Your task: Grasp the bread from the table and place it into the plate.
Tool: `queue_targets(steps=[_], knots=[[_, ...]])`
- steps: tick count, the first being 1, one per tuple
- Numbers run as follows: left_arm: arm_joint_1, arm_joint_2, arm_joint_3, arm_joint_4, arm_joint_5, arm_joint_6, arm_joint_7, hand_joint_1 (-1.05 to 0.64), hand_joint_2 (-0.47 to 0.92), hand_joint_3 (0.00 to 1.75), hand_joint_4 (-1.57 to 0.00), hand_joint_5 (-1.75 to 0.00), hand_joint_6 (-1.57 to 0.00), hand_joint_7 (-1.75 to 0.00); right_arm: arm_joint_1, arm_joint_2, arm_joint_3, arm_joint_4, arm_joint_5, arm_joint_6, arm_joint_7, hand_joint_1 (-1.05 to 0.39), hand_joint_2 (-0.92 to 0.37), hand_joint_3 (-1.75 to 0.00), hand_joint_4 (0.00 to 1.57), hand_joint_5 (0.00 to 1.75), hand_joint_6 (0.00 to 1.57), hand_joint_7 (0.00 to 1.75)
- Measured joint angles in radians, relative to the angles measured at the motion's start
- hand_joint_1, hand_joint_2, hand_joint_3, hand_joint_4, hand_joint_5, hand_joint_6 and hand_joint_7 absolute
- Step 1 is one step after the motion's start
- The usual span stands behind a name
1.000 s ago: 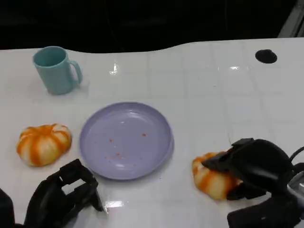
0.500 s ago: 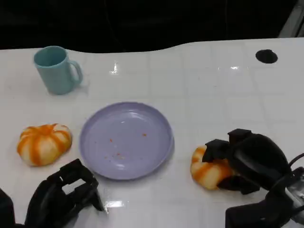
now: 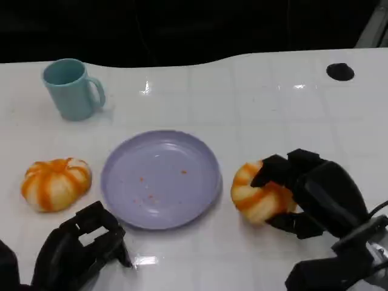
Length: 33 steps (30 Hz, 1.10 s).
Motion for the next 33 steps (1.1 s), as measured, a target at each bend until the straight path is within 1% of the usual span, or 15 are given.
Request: queue_targets(steps=[3, 5, 7, 8, 10, 13, 16, 18, 20, 25, 28, 31, 33], knots=[[0.000, -0.002, 0.000, 0.000, 0.000, -0.003, 0.000, -0.59, 0.92, 0.07, -0.77, -1.70, -0.70, -1.42, -0.024, 0.025, -0.007, 0.016, 0.044, -0.052, 0.003, -0.17, -0.39, -1.33, 0.93, 1.75, 0.68, 1.75], [0.001, -0.003, 0.000, 0.000, 0.000, -0.004, 0.000, -0.59, 0.92, 0.07, -0.77, -1.70, -0.70, -1.42, -0.047, 0.043, -0.015, 0.029, 0.069, -0.069, 0.016, -0.19, -0.34, -1.38, 0.96, 1.75, 0.72, 1.69], [0.001, -0.003, -0.001, 0.000, 0.000, -0.007, 0.000, -0.59, 0.92, 0.07, -0.77, -1.70, -0.70, -1.42, -0.072, 0.066, -0.027, 0.035, 0.097, -0.070, 0.039, -0.18, -0.30, -1.44, 0.97, 1.75, 0.77, 1.61], [0.001, -0.003, -0.001, 0.000, 0.000, -0.007, 0.000, -0.59, 0.92, 0.07, -0.77, -1.69, -0.69, -1.42, -0.087, 0.079, -0.030, 0.040, 0.112, -0.070, 0.055, -0.17, -0.26, -1.50, 0.98, 1.75, 0.80, 1.59], [0.001, -0.003, -0.002, -0.001, 0.000, -0.007, 0.000, -0.58, 0.92, 0.07, -0.76, -1.69, -0.69, -1.42, -0.113, 0.107, -0.033, 0.049, 0.128, -0.068, 0.076, -0.13, -0.22, -1.54, 0.99, 1.75, 0.81, 1.58], [0.002, -0.003, -0.005, -0.004, 0.000, -0.004, 0.000, -0.59, 0.92, 0.07, -0.76, -1.69, -0.70, -1.41, -0.143, 0.152, -0.032, 0.078, 0.133, -0.066, 0.092, -0.10, -0.19, -1.57, 0.99, 1.75, 0.81, 1.59], [0.002, -0.003, -0.006, -0.005, 0.001, -0.003, 0.000, -0.58, 0.92, 0.07, -0.76, -1.69, -0.70, -1.40, -0.172, 0.188, -0.030, 0.124, 0.135, -0.066, 0.098, -0.05, -0.18, -1.57, 0.98, 1.75, 0.81, 1.59], [0.000, -0.002, -0.005, -0.003, 0.001, -0.002, 0.000, -0.59, 0.92, 0.07, -0.76, -1.68, -0.71, -1.39, -0.199, 0.215, -0.030, 0.167, 0.158, -0.066, 0.129, -0.02, -0.19, -1.56, 0.98, 1.75, 0.83, 1.54], [-0.004, -0.002, -0.005, 0.001, 0.001, -0.001, 0.000, -0.58, 0.92, 0.07, -0.76, -1.68, -0.70, -1.39, -0.228, 0.248, -0.031, 0.220, 0.177, -0.069, 0.151, -0.02, -0.20, -1.56, 0.98, 1.75, 0.85, 1.52], [-0.019, -0.001, -0.005, 0.017, 0.001, -0.003, 0.000, -0.59, 0.92, 0.07, -0.76, -1.68, -0.70, -1.39, -0.293, 0.327, -0.030, 0.365, 0.193, -0.074, 0.147, -0.04, -0.25, -1.51, 0.96, 1.75, 0.80, 1.61], [-0.022, -0.001, -0.005, 0.028, 0.001, -0.016, -0.001, -0.59, 0.92, 0.08, -0.76, -1.68, -0.70, -1.39, -0.328, 0.347, -0.031, 0.425, 0.194, -0.077, 0.141, -0.06, -0.26, -1.49, 0.94, 1.75, 0.78, 1.61], [-0.023, 0.001, -0.004, 0.034, 0.001, -0.022, -0.010, -0.58, 0.92, 0.08, -0.76, -1.68, -0.70, -1.39, -0.347, 0.353, -0.034, 0.462, 0.203, -0.076, 0.146, -0.05, -0.29, -1.49, 0.93, 1.75, 0.77, 1.62], [-0.023, 0.001, -0.004, 0.034, 0.001, -0.022, -0.011, -0.57, 0.92, 0.09, -0.76, -1.67, -0.70, -1.38, -0.351, 0.354, -0.035, 0.477, 0.208, -0.073, 0.154, -0.04, -0.28, -1.47, 0.92, 1.75, 0.76, 1.61]])
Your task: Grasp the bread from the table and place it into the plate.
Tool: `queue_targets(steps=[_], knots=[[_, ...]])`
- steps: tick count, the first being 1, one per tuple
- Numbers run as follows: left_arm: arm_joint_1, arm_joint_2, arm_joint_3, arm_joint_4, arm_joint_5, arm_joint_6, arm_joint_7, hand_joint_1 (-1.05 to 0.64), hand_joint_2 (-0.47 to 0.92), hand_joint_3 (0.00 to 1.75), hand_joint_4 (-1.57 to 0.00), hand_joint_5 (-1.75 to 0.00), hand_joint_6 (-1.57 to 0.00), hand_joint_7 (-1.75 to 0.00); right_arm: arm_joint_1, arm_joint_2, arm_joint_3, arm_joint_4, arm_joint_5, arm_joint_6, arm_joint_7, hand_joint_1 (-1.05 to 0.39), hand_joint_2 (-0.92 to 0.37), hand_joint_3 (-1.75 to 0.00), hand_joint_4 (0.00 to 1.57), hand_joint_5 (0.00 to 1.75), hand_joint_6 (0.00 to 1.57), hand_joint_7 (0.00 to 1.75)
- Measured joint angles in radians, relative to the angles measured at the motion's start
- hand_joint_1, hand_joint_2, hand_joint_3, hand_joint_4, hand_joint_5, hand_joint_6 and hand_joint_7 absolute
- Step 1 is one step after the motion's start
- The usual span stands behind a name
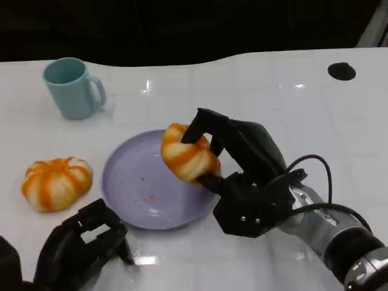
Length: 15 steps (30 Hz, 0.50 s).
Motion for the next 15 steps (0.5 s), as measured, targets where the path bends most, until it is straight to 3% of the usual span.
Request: queue_targets(steps=[3, 5, 6, 8, 9, 11, 13, 15], knots=[[0.002, 0.000, 0.000, -0.002, 0.000, 0.000, 0.000, -0.58, 0.92, 0.09, -0.76, -1.67, -0.70, -1.38, -0.008, 0.007, 0.000, 0.024, 0.000, 0.021, 0.008, -0.05, -0.32, -1.40, 0.88, 1.75, 0.79, 1.49], [0.005, -0.001, -0.001, -0.004, 0.000, -0.004, 0.000, -0.58, 0.92, 0.09, -0.76, -1.67, -0.71, -1.38, -0.015, 0.013, 0.001, 0.035, 0.001, 0.040, 0.018, -0.05, -0.38, -1.25, 0.80, 1.67, 0.80, 1.23], [0.006, -0.001, -0.001, -0.006, 0.000, -0.006, 0.000, -0.58, 0.92, 0.09, -0.77, -1.67, -0.71, -1.39, -0.019, 0.014, 0.002, 0.039, 0.001, 0.050, 0.027, -0.09, -0.46, -1.02, 0.74, 1.50, 0.78, 0.93], [0.008, -0.001, -0.002, -0.010, 0.000, -0.006, 0.000, -0.58, 0.92, 0.09, -0.78, -1.67, -0.72, -1.39, -0.030, 0.017, 0.004, 0.047, 0.001, 0.070, 0.055, -0.14, -0.57, -0.74, 0.64, 1.18, 0.76, 0.53], [0.010, -0.002, -0.002, -0.013, 0.000, -0.006, 0.000, -0.58, 0.92, 0.08, -0.78, -1.67, -0.72, -1.39, -0.036, 0.017, 0.007, 0.050, 0.001, 0.081, 0.075, -0.18, -0.62, -0.62, 0.53, 0.87, 0.71, 0.33], [0.017, -0.004, -0.005, -0.024, 0.000, -0.002, 0.000, -0.59, 0.92, 0.08, -0.78, -1.67, -0.72, -1.39, -0.041, 0.016, 0.013, 0.053, 0.001, 0.088, 0.101, -0.28, -0.75, -0.38, 0.45, 0.42, 0.62, 0.09], [0.025, -0.006, -0.009, -0.034, 0.001, -0.001, 0.001, -0.59, 0.92, 0.08, -0.78, -1.67, -0.72, -1.38, -0.041, 0.016, 0.023, 0.054, -0.001, 0.086, 0.114, -0.36, -0.87, -0.21, 0.35, 0.25, 0.50, 0.02], [0.028, -0.007, -0.012, -0.039, 0.002, 0.000, 0.002, -0.59, 0.92, 0.08, -0.77, -1.66, -0.71, -1.37, -0.041, 0.011, 0.033, 0.054, -0.001, 0.081, 0.133, -0.45, -0.91, -0.18, 0.21, 0.15, 0.36, 0.00]])
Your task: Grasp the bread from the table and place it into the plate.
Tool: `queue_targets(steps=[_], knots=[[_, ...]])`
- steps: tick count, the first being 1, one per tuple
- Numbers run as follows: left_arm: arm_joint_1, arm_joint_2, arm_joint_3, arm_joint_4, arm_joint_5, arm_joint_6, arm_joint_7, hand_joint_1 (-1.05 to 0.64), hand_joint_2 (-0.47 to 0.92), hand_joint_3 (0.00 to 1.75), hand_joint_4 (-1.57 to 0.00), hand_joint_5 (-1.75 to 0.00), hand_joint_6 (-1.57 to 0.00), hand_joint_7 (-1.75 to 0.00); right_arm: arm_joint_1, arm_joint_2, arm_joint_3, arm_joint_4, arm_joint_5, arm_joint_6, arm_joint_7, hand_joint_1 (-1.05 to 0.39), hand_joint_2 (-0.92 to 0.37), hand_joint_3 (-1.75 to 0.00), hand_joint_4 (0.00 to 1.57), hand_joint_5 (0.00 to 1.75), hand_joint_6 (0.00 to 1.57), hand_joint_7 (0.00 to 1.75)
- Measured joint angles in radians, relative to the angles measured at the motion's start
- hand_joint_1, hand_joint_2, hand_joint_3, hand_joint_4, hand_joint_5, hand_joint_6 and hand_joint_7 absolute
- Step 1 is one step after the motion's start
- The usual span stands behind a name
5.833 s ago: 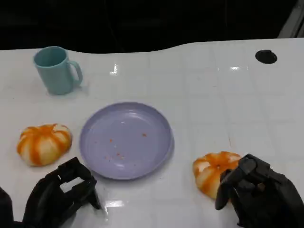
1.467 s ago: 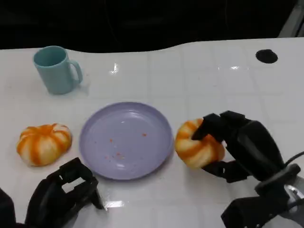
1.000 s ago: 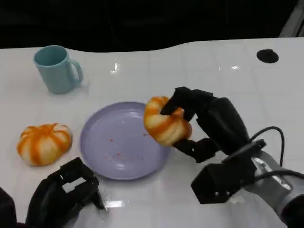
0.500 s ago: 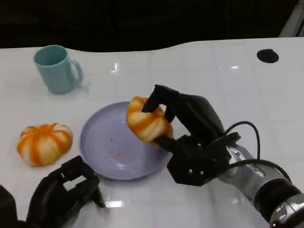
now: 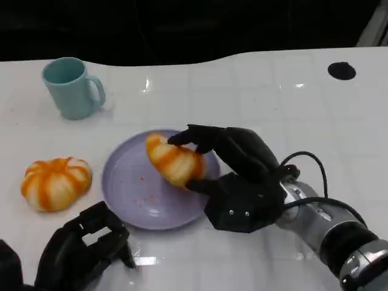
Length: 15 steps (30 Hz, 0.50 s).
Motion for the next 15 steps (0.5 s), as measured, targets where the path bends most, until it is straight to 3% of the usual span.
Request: queue_targets(steps=[7, 15], knots=[[0.003, -0.001, -0.005, -0.006, 0.000, 0.003, 0.001, -0.58, 0.92, 0.09, -0.77, -1.66, -0.72, -1.37, 0.000, -0.027, 0.019, -0.030, 0.003, 0.002, 0.128, -0.63, -0.92, -0.29, 0.07, 0.09, 0.22, 0.00], [0.009, -0.001, -0.010, -0.021, 0.000, 0.015, 0.018, -0.57, 0.92, 0.09, -0.76, -1.68, -0.70, -1.39, 0.013, -0.044, 0.012, -0.086, 0.028, 0.005, 0.204, -0.64, -0.92, -0.28, 0.11, 0.13, 0.25, 0.02]])
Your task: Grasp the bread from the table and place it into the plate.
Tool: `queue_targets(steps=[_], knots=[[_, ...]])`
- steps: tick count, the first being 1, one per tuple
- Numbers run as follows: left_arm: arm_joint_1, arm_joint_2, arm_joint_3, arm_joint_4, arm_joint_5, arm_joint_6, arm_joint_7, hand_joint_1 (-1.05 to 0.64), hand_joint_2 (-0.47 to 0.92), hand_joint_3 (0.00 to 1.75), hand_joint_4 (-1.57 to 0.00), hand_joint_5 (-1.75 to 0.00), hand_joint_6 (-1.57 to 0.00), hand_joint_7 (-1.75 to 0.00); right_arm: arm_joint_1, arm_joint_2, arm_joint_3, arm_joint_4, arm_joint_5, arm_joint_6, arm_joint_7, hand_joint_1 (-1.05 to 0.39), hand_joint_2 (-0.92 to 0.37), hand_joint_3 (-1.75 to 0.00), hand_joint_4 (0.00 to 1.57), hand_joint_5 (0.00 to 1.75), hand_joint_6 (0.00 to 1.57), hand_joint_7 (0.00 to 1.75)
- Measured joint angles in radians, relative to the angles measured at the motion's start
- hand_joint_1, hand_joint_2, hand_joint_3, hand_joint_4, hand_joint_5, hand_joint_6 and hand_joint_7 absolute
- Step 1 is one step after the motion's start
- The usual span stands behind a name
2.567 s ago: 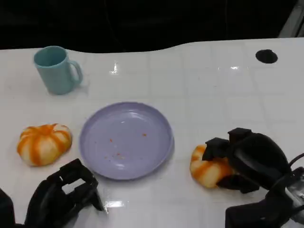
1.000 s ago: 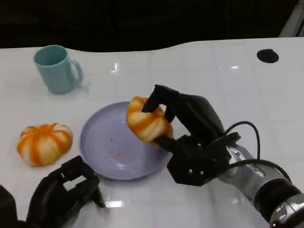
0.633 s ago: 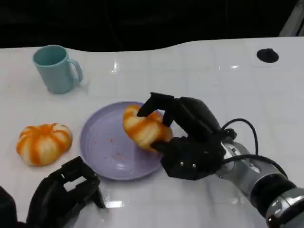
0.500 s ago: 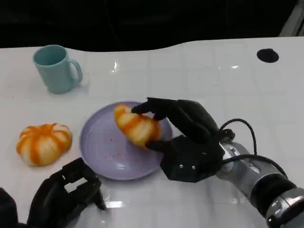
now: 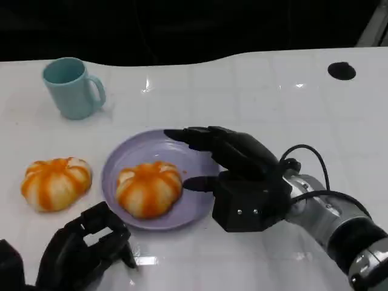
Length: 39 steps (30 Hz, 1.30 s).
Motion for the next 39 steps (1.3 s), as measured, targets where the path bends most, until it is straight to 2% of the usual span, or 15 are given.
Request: queue_targets(steps=[9, 16, 21, 23, 25, 27, 29, 30, 31, 33, 36, 39], knots=[[0.000, 0.000, 0.000, 0.001, 0.000, -0.001, 0.000, -0.58, 0.92, 0.10, -0.75, -1.68, -0.70, -1.40, 0.084, -0.053, -0.017, -0.126, 0.041, -0.038, 0.042, -0.59, -0.92, -0.26, 0.16, 0.18, 0.27, 0.02], [-0.001, -0.001, 0.000, 0.004, 0.001, -0.005, 0.000, -0.57, 0.92, 0.10, -0.76, -1.66, -0.70, -1.40, 0.186, -0.114, -0.056, -0.243, 0.101, -0.123, 0.068, -0.55, -0.92, -0.20, 0.23, 0.24, 0.33, 0.04], [-0.002, -0.001, -0.003, 0.003, 0.007, -0.004, 0.001, -0.58, 0.92, 0.09, -0.77, -1.66, -0.70, -1.40, 0.273, -0.139, -0.095, -0.328, 0.193, -0.192, 0.116, -0.51, -0.92, -0.20, 0.32, 0.31, 0.42, 0.09], [-0.002, -0.001, -0.003, 0.003, 0.011, -0.005, 0.001, -0.57, 0.92, 0.09, -0.76, -1.67, -0.70, -1.40, 0.314, -0.146, -0.113, -0.359, 0.223, -0.223, 0.133, -0.50, -0.92, -0.20, 0.35, 0.39, 0.49, 0.11], [-0.002, -0.001, -0.002, 0.003, 0.011, -0.004, 0.000, -0.56, 0.92, 0.10, -0.77, -1.66, -0.70, -1.39, 0.355, -0.151, -0.129, -0.384, 0.270, -0.251, 0.153, -0.46, -0.92, -0.19, 0.35, 0.68, 0.59, 0.18], [-0.002, -0.001, -0.001, 0.003, 0.010, -0.003, 0.000, -0.56, 0.92, 0.10, -0.77, -1.65, -0.70, -1.38, 0.401, -0.148, -0.146, -0.411, 0.340, -0.270, 0.184, -0.44, -0.92, -0.20, 0.36, 0.85, 0.64, 0.25], [-0.002, -0.001, -0.001, 0.003, 0.011, -0.003, 0.000, -0.58, 0.92, 0.09, -0.78, -1.66, -0.72, -1.38, 0.442, -0.141, -0.161, -0.434, 0.401, -0.276, 0.214, -0.39, -0.83, -0.38, 0.41, 1.05, 0.58, 0.60], [-0.001, -0.001, -0.002, 0.002, 0.014, -0.003, 0.001, -0.58, 0.92, 0.09, -0.78, -1.66, -0.72, -1.38, 0.464, -0.137, -0.166, -0.449, 0.432, -0.276, 0.231, -0.39, -0.77, -0.50, 0.43, 1.08, 0.55, 0.71], [-0.001, -0.001, -0.003, 0.000, 0.018, -0.003, 0.002, -0.58, 0.92, 0.09, -0.78, -1.66, -0.72, -1.39, 0.481, -0.131, -0.169, -0.463, 0.458, -0.276, 0.246, -0.34, -0.66, -0.72, 0.46, 1.21, 0.56, 0.83], [0.001, -0.002, -0.006, -0.004, 0.020, -0.002, 0.006, -0.58, 0.92, 0.09, -0.78, -1.67, -0.72, -1.39, 0.523, -0.113, -0.172, -0.498, 0.546, -0.270, 0.297, -0.30, -0.55, -0.95, 0.50, 1.35, 0.58, 0.97], [0.002, -0.003, -0.007, -0.006, 0.020, -0.001, 0.009, -0.57, 0.92, 0.09, -0.77, -1.68, -0.70, -1.41, 0.574, -0.092, -0.187, -0.548, 0.636, -0.263, 0.357, -0.31, -0.47, -1.14, 0.55, 1.58, 0.59, 1.25], [0.002, -0.004, -0.006, -0.006, 0.018, 0.001, 0.008, -0.56, 0.92, 0.10, -0.76, -1.68, -0.69, -1.41, 0.615, -0.092, -0.209, -0.589, 0.651, -0.263, 0.380, -0.34, -0.42, -1.27, 0.61, 1.71, 0.61, 1.47]])
